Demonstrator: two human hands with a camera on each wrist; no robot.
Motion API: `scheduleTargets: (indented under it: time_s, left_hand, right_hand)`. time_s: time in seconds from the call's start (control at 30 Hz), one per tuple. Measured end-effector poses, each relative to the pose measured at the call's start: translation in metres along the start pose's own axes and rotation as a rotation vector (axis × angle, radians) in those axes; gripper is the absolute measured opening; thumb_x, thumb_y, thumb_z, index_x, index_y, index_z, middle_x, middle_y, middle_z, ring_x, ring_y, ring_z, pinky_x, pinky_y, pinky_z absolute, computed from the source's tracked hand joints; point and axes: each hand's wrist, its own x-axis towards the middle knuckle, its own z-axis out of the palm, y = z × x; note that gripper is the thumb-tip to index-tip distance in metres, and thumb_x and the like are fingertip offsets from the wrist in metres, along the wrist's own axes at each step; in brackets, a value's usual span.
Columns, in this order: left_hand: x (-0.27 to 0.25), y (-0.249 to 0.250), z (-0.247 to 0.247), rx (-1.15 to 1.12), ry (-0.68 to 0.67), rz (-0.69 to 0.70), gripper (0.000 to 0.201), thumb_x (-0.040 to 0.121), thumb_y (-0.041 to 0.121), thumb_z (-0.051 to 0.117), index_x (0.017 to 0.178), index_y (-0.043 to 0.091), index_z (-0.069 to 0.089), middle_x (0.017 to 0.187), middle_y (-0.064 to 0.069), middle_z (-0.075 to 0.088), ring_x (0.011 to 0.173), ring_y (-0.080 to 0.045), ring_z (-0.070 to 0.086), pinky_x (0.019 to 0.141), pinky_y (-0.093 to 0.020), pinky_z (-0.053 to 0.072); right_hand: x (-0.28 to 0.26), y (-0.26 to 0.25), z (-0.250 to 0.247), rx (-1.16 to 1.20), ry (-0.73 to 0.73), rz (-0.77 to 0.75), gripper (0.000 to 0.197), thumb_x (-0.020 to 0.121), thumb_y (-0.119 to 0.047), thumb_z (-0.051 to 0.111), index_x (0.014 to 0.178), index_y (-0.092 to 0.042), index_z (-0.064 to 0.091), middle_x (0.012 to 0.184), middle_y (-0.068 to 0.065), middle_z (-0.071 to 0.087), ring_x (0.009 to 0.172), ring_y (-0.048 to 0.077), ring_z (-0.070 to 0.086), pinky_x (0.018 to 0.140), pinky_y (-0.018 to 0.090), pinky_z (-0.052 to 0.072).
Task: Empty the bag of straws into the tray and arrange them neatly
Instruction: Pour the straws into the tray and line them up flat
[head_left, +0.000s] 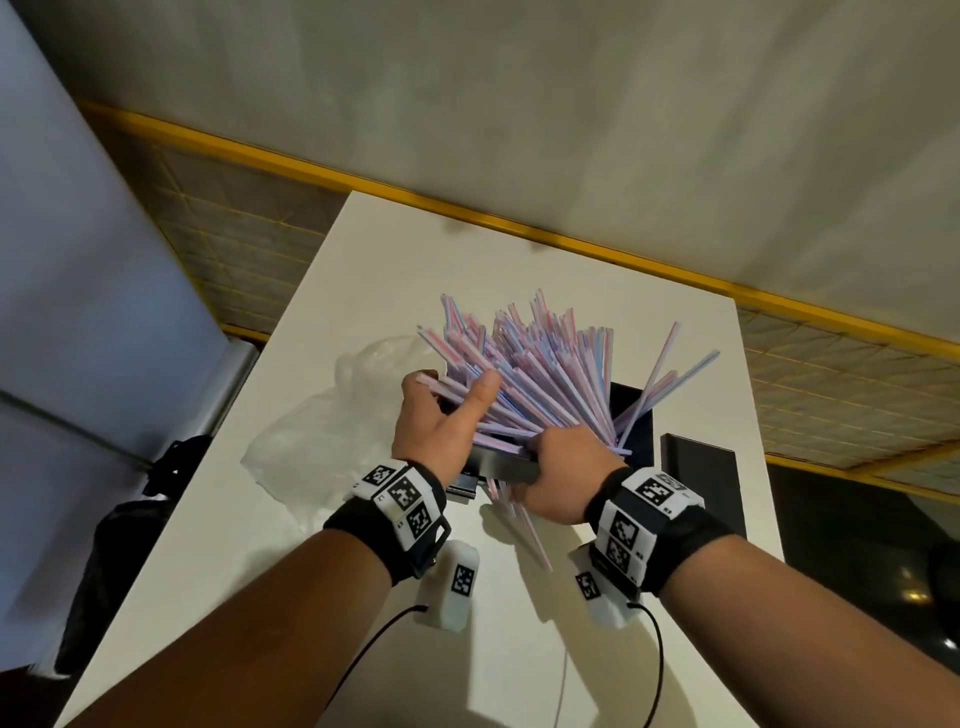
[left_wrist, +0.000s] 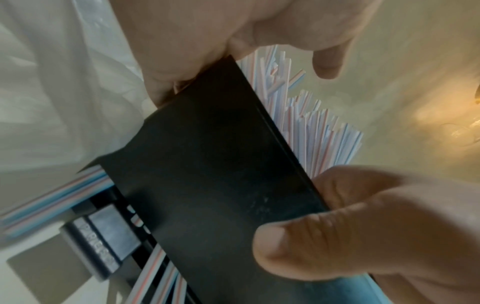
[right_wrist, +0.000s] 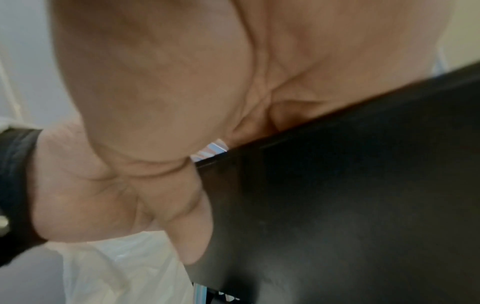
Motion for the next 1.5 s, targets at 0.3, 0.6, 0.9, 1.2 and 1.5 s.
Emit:
scheduleTargets:
  time_s: [0.3,0.6,0.9,1.2,1.5]
  left_hand:
    - [0.003,-0.006,0.008,-0.013,-0.01,-0.004,0.098,0.042,0.093,0.07,0.111,0.029,0.044,0.108,-0.006,0.064,0.096,-0.025,0.067,0.09,-0.048,0.056]
    - [0.002,-0.007,0.006,0.084,-0.045,0.042,0.112,0.051,0.086,0.071,0.133,0.018,0.037,0.136,-0.002,0.051,0.124,-0.023,0.052,0.108,-0.043,0.043]
    - [0.003,-0.01,0.004,0.114,-0.058,0.04,0.1,0.05,0.087,0.068,0.12,0.021,0.04,0.123,0.0,0.054,0.114,-0.023,0.056,0.102,-0.044,0.047]
    - [0.004,-0.013,0.004,0.155,-0.063,0.058,0.103,0.044,0.08,0.074,0.121,0.022,0.04,0.122,0.0,0.056,0.112,-0.021,0.057,0.101,-0.044,0.05]
    - [0.008,-0.014,0.005,0.202,-0.057,0.072,0.102,0.047,0.068,0.083,0.128,0.023,0.039,0.129,0.002,0.052,0.119,-0.016,0.053,0.104,-0.032,0.045]
  right_hand:
    - [0.014,-0.008,-0.006,-0.068,-0.127,0.081,0.04,0.078,-0.052,0.073,0.072,-0.015,0.057,0.073,0.004,0.063,0.064,0.019,0.061,0.053,0.026,0.049]
    - [0.012,-0.005,-0.01,0.001,-0.17,0.068,0.05,0.074,-0.056,0.075,0.1,-0.013,0.067,0.091,0.005,0.069,0.081,0.02,0.066,0.076,0.037,0.059]
    - [0.02,-0.009,-0.02,0.121,-0.34,0.149,0.062,0.071,-0.057,0.08,0.114,-0.014,0.064,0.103,0.004,0.07,0.083,0.021,0.07,0.077,0.035,0.061]
    - [0.03,-0.012,-0.022,0.226,-0.342,0.083,0.077,0.068,-0.048,0.087,0.135,-0.023,0.058,0.127,-0.002,0.064,0.111,0.021,0.061,0.094,0.034,0.049]
    - [0.047,-0.021,-0.023,0.342,-0.517,-0.075,0.007,0.072,-0.036,0.081,0.077,-0.033,0.076,0.096,-0.003,0.076,0.103,0.018,0.067,0.107,0.043,0.046]
